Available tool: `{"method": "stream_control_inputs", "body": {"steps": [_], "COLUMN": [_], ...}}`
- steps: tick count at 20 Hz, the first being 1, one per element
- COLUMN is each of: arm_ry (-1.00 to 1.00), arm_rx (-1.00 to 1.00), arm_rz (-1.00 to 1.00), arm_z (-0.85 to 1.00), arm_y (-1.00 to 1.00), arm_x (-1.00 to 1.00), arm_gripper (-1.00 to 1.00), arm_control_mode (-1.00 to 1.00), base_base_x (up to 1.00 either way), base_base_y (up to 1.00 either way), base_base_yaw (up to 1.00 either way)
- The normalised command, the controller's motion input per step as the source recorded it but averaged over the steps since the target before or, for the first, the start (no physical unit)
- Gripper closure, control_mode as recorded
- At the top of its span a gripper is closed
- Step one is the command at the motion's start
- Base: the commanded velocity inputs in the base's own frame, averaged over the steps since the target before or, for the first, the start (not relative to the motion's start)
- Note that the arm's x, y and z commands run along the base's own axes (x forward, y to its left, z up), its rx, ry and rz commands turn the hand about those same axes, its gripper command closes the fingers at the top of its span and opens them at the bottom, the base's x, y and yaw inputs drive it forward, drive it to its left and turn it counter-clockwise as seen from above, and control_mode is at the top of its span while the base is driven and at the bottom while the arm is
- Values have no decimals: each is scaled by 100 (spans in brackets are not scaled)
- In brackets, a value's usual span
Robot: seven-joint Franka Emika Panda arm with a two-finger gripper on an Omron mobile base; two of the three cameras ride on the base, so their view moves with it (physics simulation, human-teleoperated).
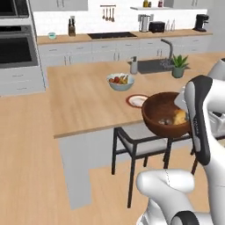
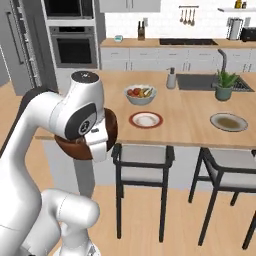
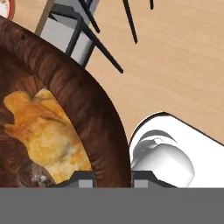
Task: Pick the chicken drumstick and mushroom from their plates and place them in the bowl. Then put the bowl in the fridge.
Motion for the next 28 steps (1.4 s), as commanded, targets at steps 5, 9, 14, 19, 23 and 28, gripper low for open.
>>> {"method": "stream_control_inputs", "body": {"steps": [5, 9, 14, 19, 23, 28], "arm_ry": [0, 0, 0, 0, 0, 0], "arm_rx": [0, 0, 0, 0, 0, 0], "arm_rz": [0, 0, 0, 0, 0, 0], "arm_z": [0, 0, 0, 0, 0, 0], "arm_y": [0, 0, 0, 0, 0, 0], "arm_x": [0, 0, 0, 0, 0, 0], "arm_gripper": [100, 100, 100, 100, 100, 100], "arm_control_mode": [100, 100, 100, 100, 100, 100], "base_base_x": [-14, -28, -13, -3, 30, 75], "base_base_y": [100, 100, 100, 100, 100, 100], "base_base_yaw": [-29, -4, 0, 9, 3, -11]}}
